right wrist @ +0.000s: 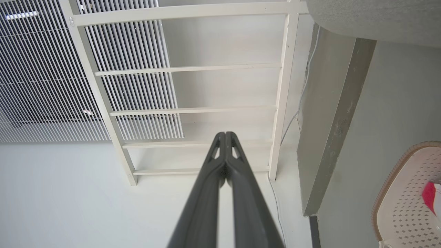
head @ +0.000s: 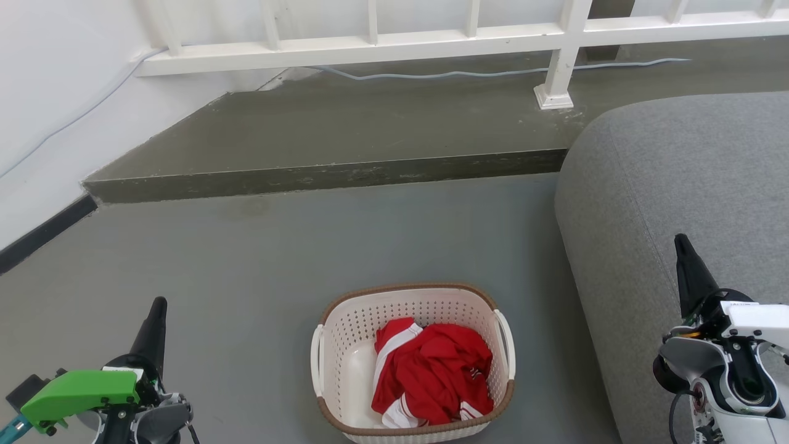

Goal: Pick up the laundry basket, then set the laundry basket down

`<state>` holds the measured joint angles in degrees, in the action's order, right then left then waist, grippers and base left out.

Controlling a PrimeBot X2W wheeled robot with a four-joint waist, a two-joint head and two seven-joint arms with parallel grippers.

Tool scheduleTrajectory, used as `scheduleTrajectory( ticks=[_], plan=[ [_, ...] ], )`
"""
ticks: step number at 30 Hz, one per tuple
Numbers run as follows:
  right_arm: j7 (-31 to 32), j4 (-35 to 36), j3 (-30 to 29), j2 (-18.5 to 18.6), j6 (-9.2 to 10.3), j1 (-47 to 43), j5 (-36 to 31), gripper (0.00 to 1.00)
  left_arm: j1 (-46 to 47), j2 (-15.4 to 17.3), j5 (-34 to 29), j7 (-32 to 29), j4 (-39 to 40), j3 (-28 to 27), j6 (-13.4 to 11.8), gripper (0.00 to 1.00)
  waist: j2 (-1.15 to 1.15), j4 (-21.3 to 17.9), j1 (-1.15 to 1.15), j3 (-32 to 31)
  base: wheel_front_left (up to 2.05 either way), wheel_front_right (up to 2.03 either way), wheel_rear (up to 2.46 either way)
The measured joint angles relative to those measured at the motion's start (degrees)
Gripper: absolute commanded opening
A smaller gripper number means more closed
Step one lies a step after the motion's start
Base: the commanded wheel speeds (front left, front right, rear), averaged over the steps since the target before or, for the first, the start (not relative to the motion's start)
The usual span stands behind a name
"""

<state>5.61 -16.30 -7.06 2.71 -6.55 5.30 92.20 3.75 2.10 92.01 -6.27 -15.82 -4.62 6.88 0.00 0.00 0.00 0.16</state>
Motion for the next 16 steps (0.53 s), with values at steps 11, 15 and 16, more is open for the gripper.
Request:
scheduleTrajectory(
  ticks=[11, 15, 16],
  plan=[
    [0.00, 0.09, -0.01, -0.02, 0.00, 0.00, 0.00, 0.00, 0.00, 0.00, 0.00, 0.00, 0.00, -0.01, 0.00, 0.00, 0.00, 0.00, 0.00, 0.00, 0.00, 0.00, 0.00],
    [0.00, 0.10, -0.01, -0.02, 0.00, -0.01, 0.00, 0.00, 0.00, 0.00, 0.00, 0.00, 0.00, -0.02, 0.00, 0.00, 0.00, 0.00, 0.00, 0.00, 0.00, 0.00, 0.00],
    [0.00, 0.10, -0.01, -0.02, 0.00, -0.01, 0.00, 0.00, 0.00, 0.00, 0.00, 0.00, 0.00, -0.02, 0.00, 0.00, 0.00, 0.00, 0.00, 0.00, 0.00, 0.00, 0.00]
  ],
)
